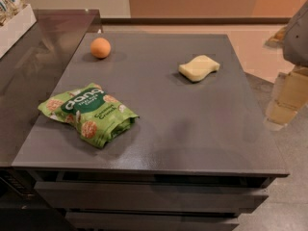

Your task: Move sponge near orange

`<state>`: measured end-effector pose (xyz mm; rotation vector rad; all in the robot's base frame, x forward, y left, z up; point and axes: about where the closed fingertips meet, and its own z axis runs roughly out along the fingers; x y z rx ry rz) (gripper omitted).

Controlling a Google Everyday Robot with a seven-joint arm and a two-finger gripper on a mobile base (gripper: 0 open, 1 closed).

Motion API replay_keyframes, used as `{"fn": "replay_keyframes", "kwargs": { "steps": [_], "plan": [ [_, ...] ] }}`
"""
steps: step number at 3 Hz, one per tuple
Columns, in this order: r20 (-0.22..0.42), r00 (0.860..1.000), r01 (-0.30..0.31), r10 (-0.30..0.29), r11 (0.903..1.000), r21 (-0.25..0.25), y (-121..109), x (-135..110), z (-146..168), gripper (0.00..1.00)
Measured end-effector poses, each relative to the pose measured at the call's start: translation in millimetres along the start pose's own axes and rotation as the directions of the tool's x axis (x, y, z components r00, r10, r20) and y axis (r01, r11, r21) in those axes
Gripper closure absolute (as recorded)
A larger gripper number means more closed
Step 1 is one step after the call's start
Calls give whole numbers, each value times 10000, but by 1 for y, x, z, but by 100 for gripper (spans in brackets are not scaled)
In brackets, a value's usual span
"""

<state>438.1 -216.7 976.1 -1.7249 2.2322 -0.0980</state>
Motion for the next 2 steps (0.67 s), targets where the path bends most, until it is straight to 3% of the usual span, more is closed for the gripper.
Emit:
{"fn": "replay_keyframes", "kwargs": {
  "steps": [2],
  "plan": [
    [262,9996,125,-122,9999,-103,-9,-7,10,0]
  ]
}}
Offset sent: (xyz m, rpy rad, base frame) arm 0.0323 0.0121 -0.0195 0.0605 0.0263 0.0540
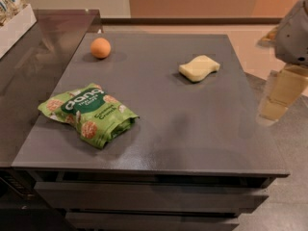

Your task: Move sponge near orange

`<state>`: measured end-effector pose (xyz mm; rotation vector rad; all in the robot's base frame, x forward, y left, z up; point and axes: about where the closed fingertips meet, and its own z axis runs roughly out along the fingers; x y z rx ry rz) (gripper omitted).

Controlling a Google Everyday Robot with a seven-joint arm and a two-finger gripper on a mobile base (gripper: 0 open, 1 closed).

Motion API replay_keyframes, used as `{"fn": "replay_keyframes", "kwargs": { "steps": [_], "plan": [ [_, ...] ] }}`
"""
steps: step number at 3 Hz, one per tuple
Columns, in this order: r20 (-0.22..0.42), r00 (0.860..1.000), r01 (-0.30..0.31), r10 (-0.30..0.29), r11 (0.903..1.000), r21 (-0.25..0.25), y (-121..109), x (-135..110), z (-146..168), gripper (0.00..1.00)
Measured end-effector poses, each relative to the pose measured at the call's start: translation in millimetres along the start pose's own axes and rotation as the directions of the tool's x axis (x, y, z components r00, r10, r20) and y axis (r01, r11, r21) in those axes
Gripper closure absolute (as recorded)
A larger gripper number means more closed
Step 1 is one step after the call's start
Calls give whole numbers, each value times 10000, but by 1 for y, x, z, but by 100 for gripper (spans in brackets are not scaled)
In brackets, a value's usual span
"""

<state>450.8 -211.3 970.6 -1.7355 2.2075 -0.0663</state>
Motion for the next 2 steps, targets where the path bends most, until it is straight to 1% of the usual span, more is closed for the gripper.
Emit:
{"fn": "replay_keyframes", "kwargs": {
  "steps": [1,2],
  "plan": [
    [522,9984,208,-198,9996,-174,-20,-13,22,0],
    [1200,9923,345,-304,9989,-320,-48,-30,52,0]
  ]
}}
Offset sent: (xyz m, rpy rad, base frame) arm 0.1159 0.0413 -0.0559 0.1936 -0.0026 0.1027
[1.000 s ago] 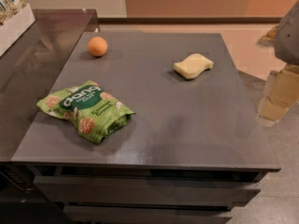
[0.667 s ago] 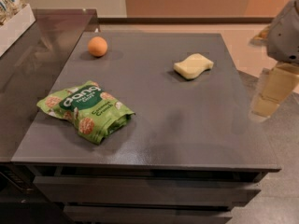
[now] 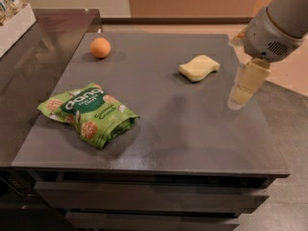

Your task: Move sponge near orange

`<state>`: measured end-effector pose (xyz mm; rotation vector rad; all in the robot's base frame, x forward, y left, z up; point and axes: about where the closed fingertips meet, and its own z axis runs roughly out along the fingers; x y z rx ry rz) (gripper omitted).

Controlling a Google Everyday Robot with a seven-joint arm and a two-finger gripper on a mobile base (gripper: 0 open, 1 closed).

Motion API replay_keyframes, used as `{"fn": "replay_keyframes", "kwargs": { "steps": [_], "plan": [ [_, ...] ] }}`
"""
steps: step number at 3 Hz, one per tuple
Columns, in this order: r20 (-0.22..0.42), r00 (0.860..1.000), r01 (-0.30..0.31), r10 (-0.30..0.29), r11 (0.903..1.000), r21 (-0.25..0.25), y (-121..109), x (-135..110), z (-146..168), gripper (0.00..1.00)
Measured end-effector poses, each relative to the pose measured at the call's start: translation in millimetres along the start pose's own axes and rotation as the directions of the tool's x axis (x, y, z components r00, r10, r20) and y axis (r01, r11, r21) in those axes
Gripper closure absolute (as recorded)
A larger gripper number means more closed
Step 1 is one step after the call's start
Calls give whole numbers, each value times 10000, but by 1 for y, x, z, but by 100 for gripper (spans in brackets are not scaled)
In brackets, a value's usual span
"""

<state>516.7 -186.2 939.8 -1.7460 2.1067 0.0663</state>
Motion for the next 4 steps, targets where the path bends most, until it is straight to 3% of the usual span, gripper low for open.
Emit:
{"fn": "replay_keyframes", "kwargs": {
  "steps": [2,4],
  "plan": [
    [773,9961,-398,416,9989,-249,-57,-18,67,0],
    [894,9818,-1601,1675,9835,-841,-96,-19,119,0]
  ]
}}
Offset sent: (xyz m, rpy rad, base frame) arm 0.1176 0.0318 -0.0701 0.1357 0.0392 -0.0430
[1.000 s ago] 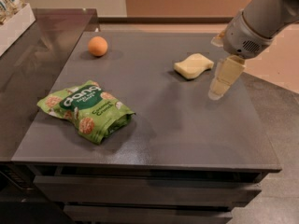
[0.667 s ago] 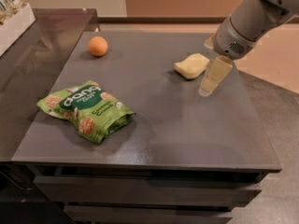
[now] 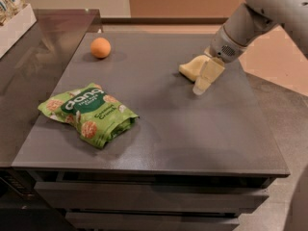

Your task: Move sponge near orange

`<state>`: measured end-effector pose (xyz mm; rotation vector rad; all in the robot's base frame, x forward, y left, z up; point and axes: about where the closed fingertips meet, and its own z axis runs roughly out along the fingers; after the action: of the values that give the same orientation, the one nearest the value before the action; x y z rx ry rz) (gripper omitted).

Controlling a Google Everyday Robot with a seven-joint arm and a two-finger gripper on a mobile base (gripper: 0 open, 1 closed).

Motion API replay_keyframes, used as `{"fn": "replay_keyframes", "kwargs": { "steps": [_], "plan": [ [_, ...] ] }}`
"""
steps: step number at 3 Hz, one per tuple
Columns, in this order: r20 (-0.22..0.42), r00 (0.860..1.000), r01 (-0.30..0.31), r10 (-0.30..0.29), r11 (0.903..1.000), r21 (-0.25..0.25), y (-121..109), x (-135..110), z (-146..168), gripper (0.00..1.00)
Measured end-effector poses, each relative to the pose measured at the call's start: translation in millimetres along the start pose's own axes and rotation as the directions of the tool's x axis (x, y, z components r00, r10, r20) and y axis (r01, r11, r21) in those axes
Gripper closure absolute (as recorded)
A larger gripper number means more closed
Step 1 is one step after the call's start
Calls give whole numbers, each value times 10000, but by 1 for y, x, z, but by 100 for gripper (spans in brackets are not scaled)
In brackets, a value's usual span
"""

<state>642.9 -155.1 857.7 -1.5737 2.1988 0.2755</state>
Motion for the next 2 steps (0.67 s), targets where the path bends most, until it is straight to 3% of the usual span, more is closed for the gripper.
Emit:
{"fn": "replay_keyframes", "kwargs": {
  "steps": [2],
  "plan": [
    [209,9950,-971,974,9952,-155,-28,-2,20,0]
  ]
}}
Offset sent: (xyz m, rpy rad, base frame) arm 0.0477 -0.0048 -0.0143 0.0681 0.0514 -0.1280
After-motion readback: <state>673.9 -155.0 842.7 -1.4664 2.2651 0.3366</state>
